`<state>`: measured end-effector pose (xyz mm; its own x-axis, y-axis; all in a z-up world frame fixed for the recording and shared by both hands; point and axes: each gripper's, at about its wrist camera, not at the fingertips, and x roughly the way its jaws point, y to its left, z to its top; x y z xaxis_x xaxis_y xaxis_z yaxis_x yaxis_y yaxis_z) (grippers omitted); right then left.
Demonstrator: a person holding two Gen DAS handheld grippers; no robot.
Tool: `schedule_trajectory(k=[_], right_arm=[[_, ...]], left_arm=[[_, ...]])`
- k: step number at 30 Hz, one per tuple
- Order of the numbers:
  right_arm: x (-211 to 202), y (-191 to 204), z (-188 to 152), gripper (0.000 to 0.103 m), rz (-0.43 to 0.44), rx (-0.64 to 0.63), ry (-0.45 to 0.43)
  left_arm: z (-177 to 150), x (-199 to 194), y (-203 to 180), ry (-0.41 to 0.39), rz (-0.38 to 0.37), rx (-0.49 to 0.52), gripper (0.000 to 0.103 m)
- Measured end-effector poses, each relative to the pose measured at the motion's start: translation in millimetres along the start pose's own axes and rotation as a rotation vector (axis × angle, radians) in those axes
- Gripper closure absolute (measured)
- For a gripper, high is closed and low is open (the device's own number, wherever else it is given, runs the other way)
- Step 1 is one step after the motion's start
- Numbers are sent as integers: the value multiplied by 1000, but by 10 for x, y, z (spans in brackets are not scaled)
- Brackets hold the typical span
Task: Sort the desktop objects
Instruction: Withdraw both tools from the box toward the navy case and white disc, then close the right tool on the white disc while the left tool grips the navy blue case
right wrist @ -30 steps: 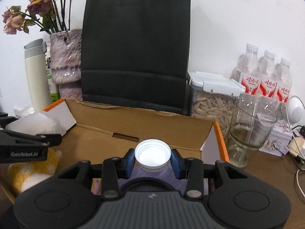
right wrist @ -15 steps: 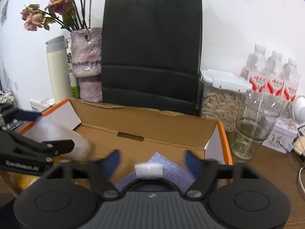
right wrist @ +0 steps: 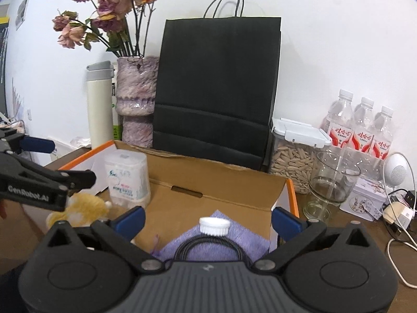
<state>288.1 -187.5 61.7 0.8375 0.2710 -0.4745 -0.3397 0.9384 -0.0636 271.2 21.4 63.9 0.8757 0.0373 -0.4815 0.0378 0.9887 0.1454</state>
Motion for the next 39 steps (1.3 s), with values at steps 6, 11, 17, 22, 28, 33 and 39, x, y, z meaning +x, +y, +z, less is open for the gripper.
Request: schedule_trajectory(k=[6, 11, 17, 22, 28, 33, 39], right_arm=[[-305, 26, -173, 0, 8, 8, 7], [-585, 37, -374, 0, -12, 18, 21], [-823, 35, -670, 0, -38, 28, 72], [-925, 64, -834, 0, -46, 37, 102], [-1019, 78, -994, 0, -49, 61, 128], [-1057, 107, -1082, 0, -54, 75, 144], [-1050, 165, -1134, 0, -58, 64, 158]], left_arm=[[-158, -373, 75, -10, -8, -19, 0], [-321, -643, 86, 4, -24, -35, 0], [-566, -844, 57, 46, -40, -56, 0], [-763, -914, 20, 82, -46, -75, 0], [-941, -937, -14, 110, -30, -85, 0], [-1024, -945, -24, 124, -36, -88, 0], [-1082, -939, -53, 137, -40, -79, 0]])
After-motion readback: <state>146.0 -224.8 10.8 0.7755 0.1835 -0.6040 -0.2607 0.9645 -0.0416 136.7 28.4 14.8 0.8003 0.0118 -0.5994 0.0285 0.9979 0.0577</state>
